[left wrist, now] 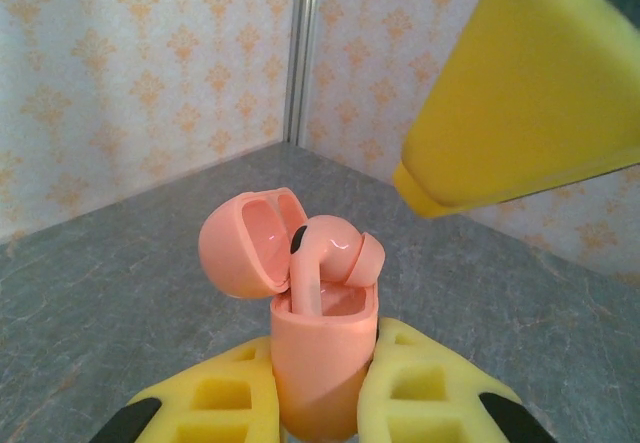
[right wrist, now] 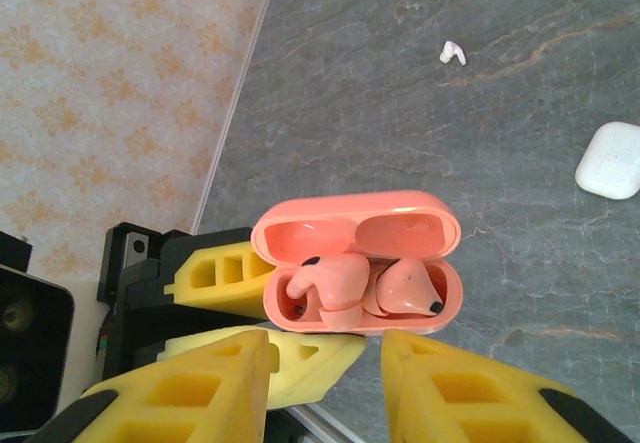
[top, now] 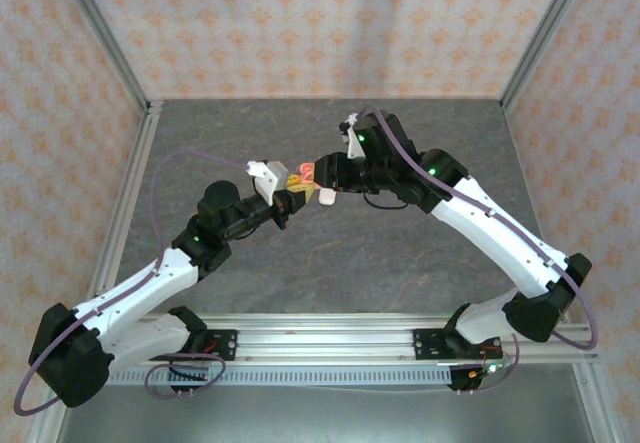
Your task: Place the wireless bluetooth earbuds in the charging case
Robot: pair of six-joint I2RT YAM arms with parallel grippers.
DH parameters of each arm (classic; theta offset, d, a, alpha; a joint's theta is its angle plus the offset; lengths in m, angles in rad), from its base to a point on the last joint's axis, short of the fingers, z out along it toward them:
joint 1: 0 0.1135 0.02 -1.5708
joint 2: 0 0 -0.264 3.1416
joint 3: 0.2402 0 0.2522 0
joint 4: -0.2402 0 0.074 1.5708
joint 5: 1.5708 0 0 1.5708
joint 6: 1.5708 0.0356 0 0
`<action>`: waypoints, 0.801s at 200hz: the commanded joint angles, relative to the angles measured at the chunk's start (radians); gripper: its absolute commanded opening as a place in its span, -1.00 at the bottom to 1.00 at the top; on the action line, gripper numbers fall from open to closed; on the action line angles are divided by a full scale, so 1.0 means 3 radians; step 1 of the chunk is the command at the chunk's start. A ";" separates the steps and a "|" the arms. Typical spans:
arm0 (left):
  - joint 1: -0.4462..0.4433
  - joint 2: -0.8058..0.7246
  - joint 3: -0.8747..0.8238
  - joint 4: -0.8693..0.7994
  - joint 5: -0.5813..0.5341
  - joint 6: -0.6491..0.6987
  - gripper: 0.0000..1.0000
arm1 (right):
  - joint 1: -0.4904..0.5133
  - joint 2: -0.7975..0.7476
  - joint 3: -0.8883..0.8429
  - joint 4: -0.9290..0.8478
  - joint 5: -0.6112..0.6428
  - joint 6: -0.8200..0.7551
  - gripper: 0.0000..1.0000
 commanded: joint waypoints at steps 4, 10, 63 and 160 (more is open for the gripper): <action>-0.0008 -0.0004 0.0043 0.0149 0.0077 0.0075 -1.00 | 0.0002 0.0064 0.0155 -0.0091 0.0109 -0.0095 -0.32; -0.0008 -0.0003 0.0045 0.0154 0.0077 0.0079 -1.00 | 0.0003 0.0087 0.0168 -0.0111 0.0109 -0.0108 -0.32; -0.0008 -0.0028 0.0045 0.0132 0.0074 0.0088 -1.00 | 0.0003 0.0288 0.0323 -0.0244 0.0097 -0.0213 -0.33; -0.0012 -0.0073 0.0039 0.0068 0.0032 0.0150 -1.00 | 0.0003 0.0351 0.0241 -0.0198 -0.0094 -0.0343 -0.45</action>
